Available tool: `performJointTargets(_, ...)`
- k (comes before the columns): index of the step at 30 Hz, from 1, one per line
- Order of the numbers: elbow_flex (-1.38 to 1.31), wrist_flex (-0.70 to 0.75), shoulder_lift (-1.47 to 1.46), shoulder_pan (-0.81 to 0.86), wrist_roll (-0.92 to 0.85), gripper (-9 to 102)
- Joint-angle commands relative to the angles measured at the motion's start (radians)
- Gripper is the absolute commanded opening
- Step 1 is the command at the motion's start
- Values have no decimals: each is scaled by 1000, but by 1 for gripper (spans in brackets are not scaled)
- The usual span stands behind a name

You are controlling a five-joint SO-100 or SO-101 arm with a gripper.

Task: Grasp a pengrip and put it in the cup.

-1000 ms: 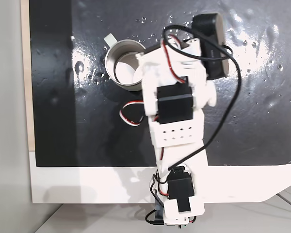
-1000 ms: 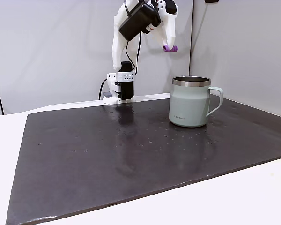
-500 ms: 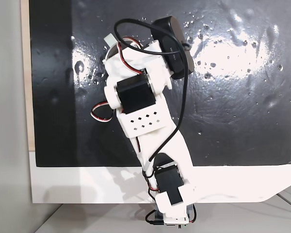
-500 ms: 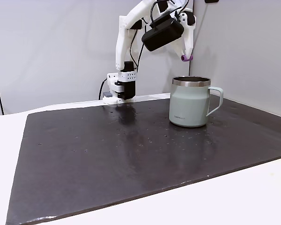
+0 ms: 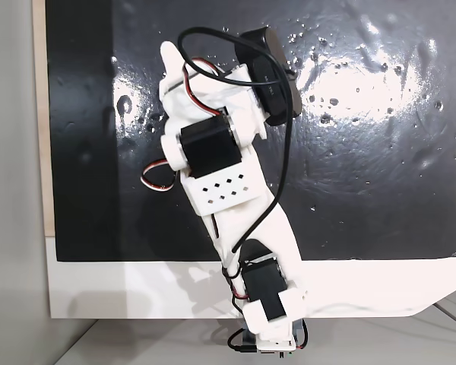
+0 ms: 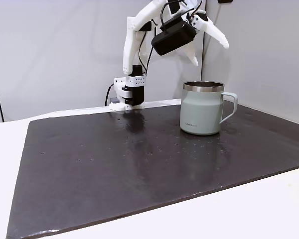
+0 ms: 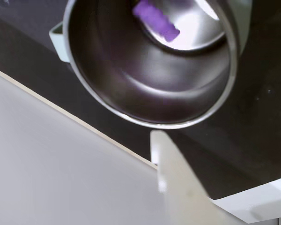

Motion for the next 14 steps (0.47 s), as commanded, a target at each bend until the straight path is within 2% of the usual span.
performJointTargets(1, -48, 6, 21, 15, 5, 42)
performJointTargets(14, -31, 8, 31, 15, -2, 41)
